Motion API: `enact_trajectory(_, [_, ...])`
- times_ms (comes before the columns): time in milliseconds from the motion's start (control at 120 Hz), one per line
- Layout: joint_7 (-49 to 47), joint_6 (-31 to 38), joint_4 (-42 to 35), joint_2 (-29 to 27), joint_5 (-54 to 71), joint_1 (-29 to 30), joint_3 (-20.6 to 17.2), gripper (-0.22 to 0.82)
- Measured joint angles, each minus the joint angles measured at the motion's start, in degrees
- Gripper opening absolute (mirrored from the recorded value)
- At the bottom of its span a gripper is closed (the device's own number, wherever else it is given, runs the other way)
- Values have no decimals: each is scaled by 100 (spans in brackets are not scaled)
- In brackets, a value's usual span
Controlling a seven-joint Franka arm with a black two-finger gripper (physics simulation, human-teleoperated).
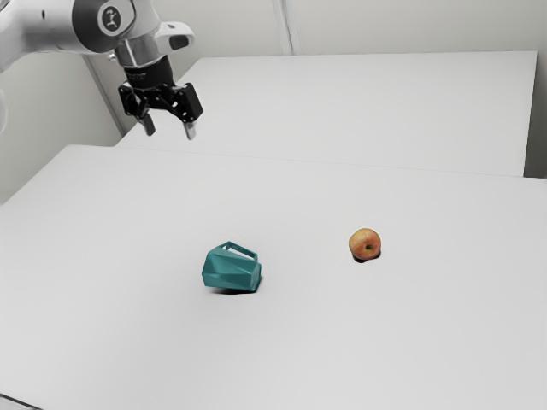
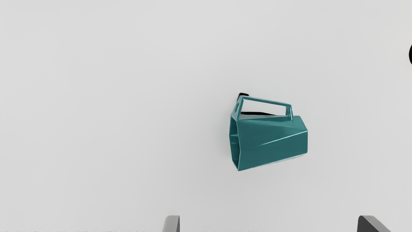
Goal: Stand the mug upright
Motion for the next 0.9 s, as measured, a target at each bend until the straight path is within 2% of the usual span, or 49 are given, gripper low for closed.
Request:
enact_trajectory(300, [-53, 55, -137, -102, -88, -94, 10, 60])
enact_trajectory(550, [56, 175, -985, -215, -1199, 253, 13, 60])
enact_trajectory(733, [708, 427, -1801, -335, -1990, 749, 13, 60])
enact_trajectory(900, [1701, 1015, -2619, -373, -2627, 1228, 16, 60])
